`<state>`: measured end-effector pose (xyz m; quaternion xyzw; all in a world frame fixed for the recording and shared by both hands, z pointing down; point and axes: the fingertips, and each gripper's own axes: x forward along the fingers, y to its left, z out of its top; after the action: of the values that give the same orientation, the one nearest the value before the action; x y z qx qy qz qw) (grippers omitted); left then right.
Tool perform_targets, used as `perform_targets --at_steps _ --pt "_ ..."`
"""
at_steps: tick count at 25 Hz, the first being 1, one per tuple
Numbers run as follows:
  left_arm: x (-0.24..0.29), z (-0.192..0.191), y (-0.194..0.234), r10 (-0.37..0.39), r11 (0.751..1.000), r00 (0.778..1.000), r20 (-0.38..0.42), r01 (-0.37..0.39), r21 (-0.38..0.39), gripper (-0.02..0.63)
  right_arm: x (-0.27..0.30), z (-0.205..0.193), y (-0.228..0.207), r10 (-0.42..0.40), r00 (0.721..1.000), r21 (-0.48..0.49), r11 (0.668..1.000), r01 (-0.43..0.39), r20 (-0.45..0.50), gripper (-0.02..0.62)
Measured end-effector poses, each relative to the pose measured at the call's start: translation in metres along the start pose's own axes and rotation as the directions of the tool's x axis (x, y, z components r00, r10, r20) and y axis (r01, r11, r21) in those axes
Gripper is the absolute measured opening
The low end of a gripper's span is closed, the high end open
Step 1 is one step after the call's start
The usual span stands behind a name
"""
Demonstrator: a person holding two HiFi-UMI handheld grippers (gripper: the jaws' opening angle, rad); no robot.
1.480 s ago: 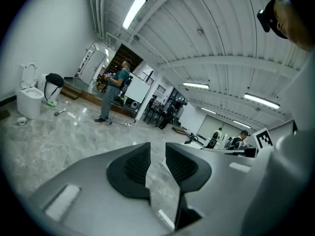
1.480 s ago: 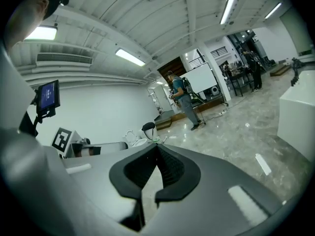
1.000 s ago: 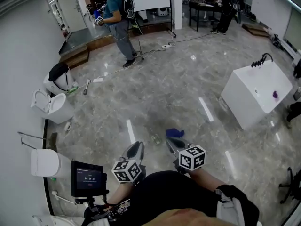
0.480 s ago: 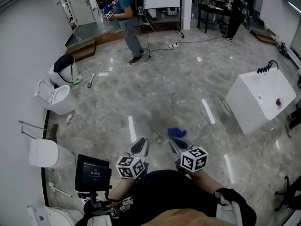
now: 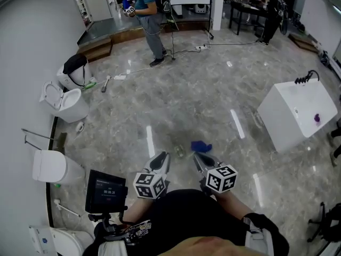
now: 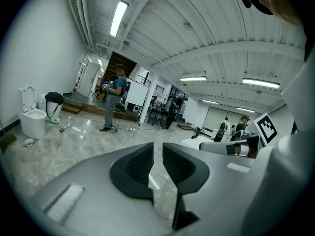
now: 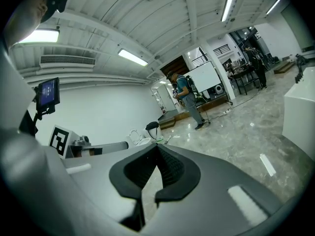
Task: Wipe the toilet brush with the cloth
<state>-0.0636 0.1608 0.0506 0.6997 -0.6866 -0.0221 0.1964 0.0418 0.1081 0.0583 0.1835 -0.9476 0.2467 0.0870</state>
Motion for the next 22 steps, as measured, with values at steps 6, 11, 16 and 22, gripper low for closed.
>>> perform_targets --at_steps 6,11,16,22 --pt "-0.001 0.001 -0.001 -0.003 1.0 1.0 -0.003 0.003 -0.004 0.055 0.0 0.003 0.006 0.017 1.0 -0.025 1.0 -0.017 0.001 0.001" --pt "-0.002 0.0 0.002 0.003 1.0 1.0 -0.005 -0.003 -0.011 0.055 0.003 0.003 0.013 0.034 0.999 -0.069 0.997 -0.034 0.0 0.0" --pt "0.004 0.001 -0.004 -0.015 1.0 1.0 -0.017 0.015 0.02 0.054 0.006 0.003 0.013 0.045 0.999 -0.059 0.997 -0.045 -0.001 0.0" --pt "0.001 0.003 -0.004 -0.015 0.999 1.0 -0.015 0.016 0.035 0.051 0.007 0.003 0.014 0.055 0.998 -0.042 0.998 -0.054 0.008 0.0"
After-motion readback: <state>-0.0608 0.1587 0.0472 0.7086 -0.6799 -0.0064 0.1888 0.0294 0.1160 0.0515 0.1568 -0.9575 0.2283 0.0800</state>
